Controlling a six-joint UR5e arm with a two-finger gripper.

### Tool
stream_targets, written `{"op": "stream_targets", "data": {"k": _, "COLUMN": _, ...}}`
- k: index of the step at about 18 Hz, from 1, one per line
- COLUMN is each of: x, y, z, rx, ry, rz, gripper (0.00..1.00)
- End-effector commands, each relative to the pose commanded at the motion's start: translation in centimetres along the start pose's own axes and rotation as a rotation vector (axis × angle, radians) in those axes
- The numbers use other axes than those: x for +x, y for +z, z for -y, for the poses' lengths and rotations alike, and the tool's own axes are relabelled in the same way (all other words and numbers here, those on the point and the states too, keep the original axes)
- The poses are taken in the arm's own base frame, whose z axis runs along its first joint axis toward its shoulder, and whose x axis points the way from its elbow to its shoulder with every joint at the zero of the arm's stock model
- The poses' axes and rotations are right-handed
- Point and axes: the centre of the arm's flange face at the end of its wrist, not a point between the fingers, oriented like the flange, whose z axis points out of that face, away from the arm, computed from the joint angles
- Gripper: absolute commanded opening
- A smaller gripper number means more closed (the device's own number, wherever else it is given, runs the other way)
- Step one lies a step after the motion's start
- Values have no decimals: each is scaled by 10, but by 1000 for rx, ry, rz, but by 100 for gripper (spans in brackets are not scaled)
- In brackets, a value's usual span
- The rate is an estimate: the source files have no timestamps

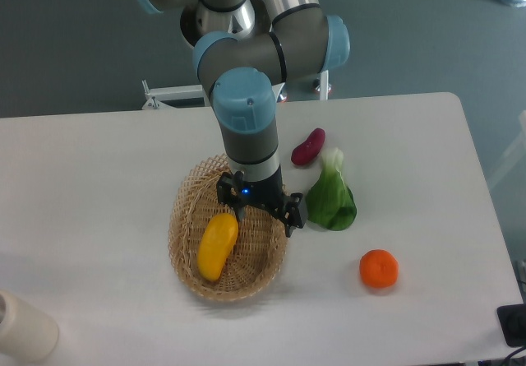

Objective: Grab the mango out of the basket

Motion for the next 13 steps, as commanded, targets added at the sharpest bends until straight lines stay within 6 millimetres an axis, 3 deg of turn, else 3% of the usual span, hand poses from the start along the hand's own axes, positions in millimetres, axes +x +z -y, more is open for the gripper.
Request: {"op": "stream_targets", "data": {"k": 13, "x": 0, "y": 1, "z": 5, "rx": 42, "ry": -61, "rz": 20, "gripper": 100}}
